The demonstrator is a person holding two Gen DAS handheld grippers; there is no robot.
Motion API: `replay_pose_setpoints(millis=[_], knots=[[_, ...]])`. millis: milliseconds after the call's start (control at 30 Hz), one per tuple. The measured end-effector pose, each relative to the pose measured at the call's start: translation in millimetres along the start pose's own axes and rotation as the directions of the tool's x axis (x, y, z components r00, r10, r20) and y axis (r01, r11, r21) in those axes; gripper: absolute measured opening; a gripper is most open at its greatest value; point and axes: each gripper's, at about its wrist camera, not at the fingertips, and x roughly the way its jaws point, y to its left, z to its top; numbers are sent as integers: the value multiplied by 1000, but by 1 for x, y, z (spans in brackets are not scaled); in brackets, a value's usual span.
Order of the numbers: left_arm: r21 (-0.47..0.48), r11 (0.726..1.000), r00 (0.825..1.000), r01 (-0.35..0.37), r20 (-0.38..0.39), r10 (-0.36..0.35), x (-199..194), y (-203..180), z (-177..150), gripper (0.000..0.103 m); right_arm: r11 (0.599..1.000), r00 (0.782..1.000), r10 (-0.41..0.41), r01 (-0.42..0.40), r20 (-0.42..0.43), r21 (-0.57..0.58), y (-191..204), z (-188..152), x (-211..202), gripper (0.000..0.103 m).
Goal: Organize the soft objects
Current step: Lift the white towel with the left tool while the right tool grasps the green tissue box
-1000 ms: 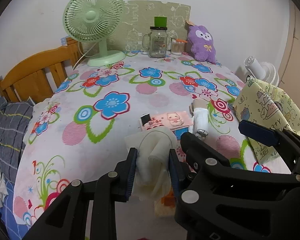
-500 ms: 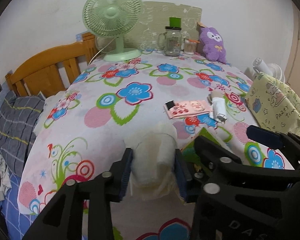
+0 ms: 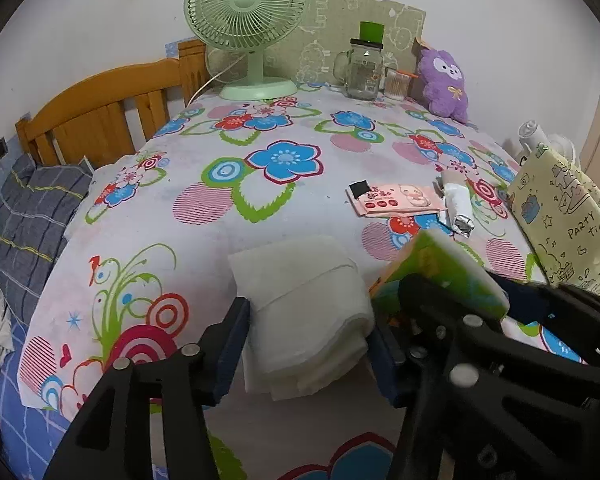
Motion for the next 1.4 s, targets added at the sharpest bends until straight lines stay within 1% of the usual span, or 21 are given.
replay_pose_setpoints(millis=[100,233,333,400,467,500,533,567,700,733,800,1133,1400], knots=[[0,1000,1000,-7,5,7,1,-3,1,63,1000,1000,4,-4,-5,10,-2,1,0,31],[0,1000,1000,9,-6,-9,6,-8,5,73,1000,1000,-20,20,2,17,-8,2,-1,29],[0,1000,999,26,-19,-26,12,-13,7,73,999,999,-47,47,12,21,-12,3,-2,27],[-1,999,999,33,-20,-33,13,-14,8,66,998,999,-49,48,8,27,-16,4,-1,27],[2,999,998,53,-29,-53,13,-16,9,52,999,999,-42,41,6,35,-19,5,-1,27],[6,998,997,69,-36,-68,13,-17,10,48,999,999,-35,35,4,40,-20,6,-1,27],[9,996,996,85,-41,-85,13,-18,11,40,999,999,-32,31,4,43,-21,6,0,27],[12,996,995,89,-45,-88,12,-19,12,36,999,1000,-31,31,3,45,-22,7,0,27],[15,996,995,92,-45,-91,11,-23,15,26,998,1000,-24,24,2,52,-24,9,-1,27],[19,996,996,85,-43,-84,10,-25,15,25,998,999,-39,38,9,48,-24,10,-3,26],[24,996,995,89,-38,-88,8,-27,16,23,997,997,-66,65,26,36,-25,11,-5,26],[47,997,998,66,4,-67,-6,-39,30,22,995,995,-86,83,60,53,-37,20,-20,25],[67,996,997,62,41,-65,-20,-55,43,22,993,989,-109,103,95,64,-48,30,-41,25]])
